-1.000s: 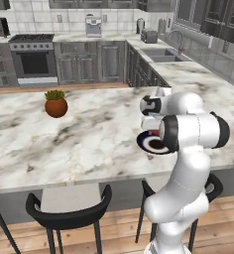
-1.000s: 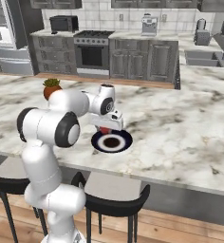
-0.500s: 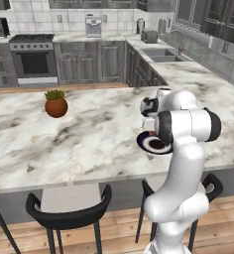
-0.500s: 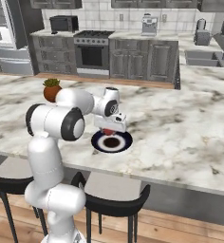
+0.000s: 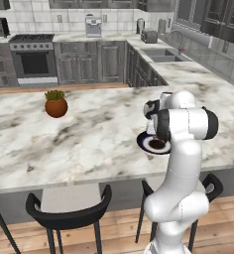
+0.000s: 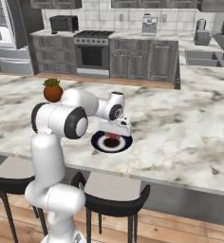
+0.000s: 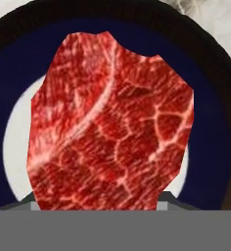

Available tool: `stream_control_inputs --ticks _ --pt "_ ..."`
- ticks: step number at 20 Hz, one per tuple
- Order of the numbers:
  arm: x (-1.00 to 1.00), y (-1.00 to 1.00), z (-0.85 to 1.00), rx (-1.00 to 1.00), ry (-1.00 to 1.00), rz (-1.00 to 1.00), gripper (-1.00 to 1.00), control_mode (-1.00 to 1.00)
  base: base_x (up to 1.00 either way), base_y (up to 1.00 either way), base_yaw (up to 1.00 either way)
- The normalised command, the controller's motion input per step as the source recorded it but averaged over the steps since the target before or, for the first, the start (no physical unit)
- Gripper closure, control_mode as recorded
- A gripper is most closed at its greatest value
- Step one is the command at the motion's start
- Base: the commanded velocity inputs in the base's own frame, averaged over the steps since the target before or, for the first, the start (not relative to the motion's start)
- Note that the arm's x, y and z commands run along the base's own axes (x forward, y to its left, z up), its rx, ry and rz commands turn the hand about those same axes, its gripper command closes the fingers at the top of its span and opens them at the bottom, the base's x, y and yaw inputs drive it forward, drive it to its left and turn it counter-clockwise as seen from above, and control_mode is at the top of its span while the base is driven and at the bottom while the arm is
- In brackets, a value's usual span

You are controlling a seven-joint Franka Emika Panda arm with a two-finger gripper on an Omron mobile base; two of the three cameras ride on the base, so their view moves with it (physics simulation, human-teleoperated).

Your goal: Take the steak from the fridge and place it on the digital scale on the counter by the fridge. Wait a few seconds for a reading, then move it to the plate on the dining counter.

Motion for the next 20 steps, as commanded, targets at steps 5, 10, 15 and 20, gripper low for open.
stream_control_inputs --ticks 5,10,15,20 --pt "0.08 0.00 -0.31 0.00 0.06 0.00 1.00 -1.00 0.00 0.00 0.00" --pt "0.01 0.00 -0.26 0.00 0.07 0.00 1.00 -1.00 0.00 0.00 0.00" --pt "0.00 0.00 -0.08 0.00 0.06 0.00 1.00 -1.00 0.00 0.00 0.00" --pt "0.00 0.00 0.00 0.00 0.03 0.00 1.00 -1.00 0.00 0.00 0.00"
